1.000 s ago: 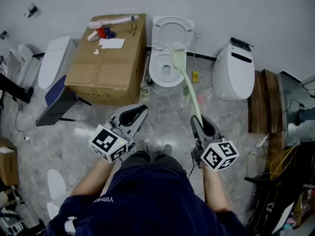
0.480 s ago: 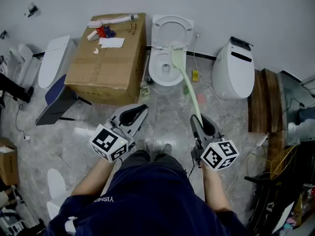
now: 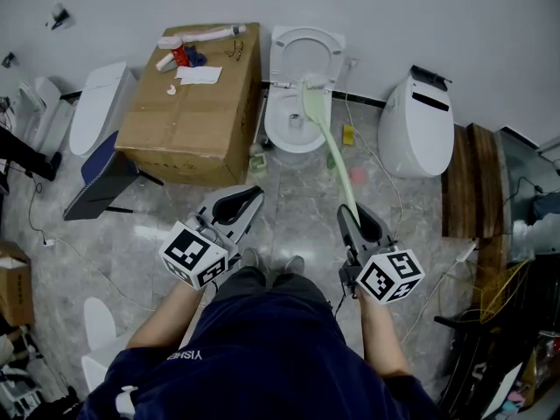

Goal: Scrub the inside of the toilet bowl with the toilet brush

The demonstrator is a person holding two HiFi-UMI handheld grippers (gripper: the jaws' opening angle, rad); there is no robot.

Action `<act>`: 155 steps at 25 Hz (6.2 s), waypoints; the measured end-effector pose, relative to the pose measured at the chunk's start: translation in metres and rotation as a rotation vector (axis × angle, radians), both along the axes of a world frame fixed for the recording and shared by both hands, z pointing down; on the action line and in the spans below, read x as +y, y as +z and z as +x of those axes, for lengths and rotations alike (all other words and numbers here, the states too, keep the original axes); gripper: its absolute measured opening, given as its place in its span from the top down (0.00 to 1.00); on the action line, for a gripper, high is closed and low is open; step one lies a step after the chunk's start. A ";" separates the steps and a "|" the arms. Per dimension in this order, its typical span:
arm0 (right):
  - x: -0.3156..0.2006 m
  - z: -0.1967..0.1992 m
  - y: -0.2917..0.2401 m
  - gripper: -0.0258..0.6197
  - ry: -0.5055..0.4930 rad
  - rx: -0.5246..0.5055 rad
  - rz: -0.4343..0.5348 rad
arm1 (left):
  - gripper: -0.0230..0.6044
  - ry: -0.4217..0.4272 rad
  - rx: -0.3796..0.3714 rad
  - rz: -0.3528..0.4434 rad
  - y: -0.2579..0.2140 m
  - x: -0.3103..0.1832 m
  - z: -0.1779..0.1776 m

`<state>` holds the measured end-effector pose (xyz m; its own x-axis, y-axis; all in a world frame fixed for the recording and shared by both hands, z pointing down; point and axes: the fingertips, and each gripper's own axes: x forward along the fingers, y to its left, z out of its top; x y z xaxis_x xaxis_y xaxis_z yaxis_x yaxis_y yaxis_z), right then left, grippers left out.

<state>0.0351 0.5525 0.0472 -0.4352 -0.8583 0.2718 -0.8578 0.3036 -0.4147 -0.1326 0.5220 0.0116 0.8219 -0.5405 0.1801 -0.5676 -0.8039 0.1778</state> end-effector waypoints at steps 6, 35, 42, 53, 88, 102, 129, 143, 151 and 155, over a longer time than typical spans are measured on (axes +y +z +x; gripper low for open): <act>0.002 0.014 -0.001 0.83 -0.022 -0.006 0.013 | 0.89 -0.017 -0.006 0.008 -0.002 0.005 0.015; -0.021 0.075 0.012 0.83 -0.091 0.010 -0.007 | 0.89 -0.088 -0.014 0.000 0.007 -0.007 0.070; -0.042 0.070 0.018 0.83 -0.088 0.016 -0.019 | 0.89 -0.092 -0.006 -0.014 0.015 -0.030 0.064; -0.105 0.048 0.023 0.83 -0.087 0.024 -0.034 | 0.89 -0.081 0.004 -0.028 0.021 -0.095 0.046; -0.291 -0.027 0.028 0.83 -0.031 0.053 -0.066 | 0.89 -0.004 0.023 -0.055 0.031 -0.295 -0.020; -0.330 -0.036 0.027 0.83 -0.030 0.060 -0.056 | 0.89 0.005 0.020 -0.044 0.030 -0.332 -0.027; -0.400 0.029 0.035 0.83 -0.070 0.028 -0.061 | 0.89 -0.038 -0.011 -0.045 0.032 -0.399 0.037; -0.469 0.103 0.055 0.83 -0.136 0.008 -0.107 | 0.89 -0.095 -0.057 -0.080 0.044 -0.462 0.112; -0.511 0.133 0.069 0.83 -0.205 -0.010 -0.130 | 0.89 -0.169 -0.089 -0.115 0.061 -0.493 0.141; -0.527 0.144 0.077 0.83 -0.237 -0.018 -0.139 | 0.89 -0.194 -0.100 -0.134 0.068 -0.505 0.152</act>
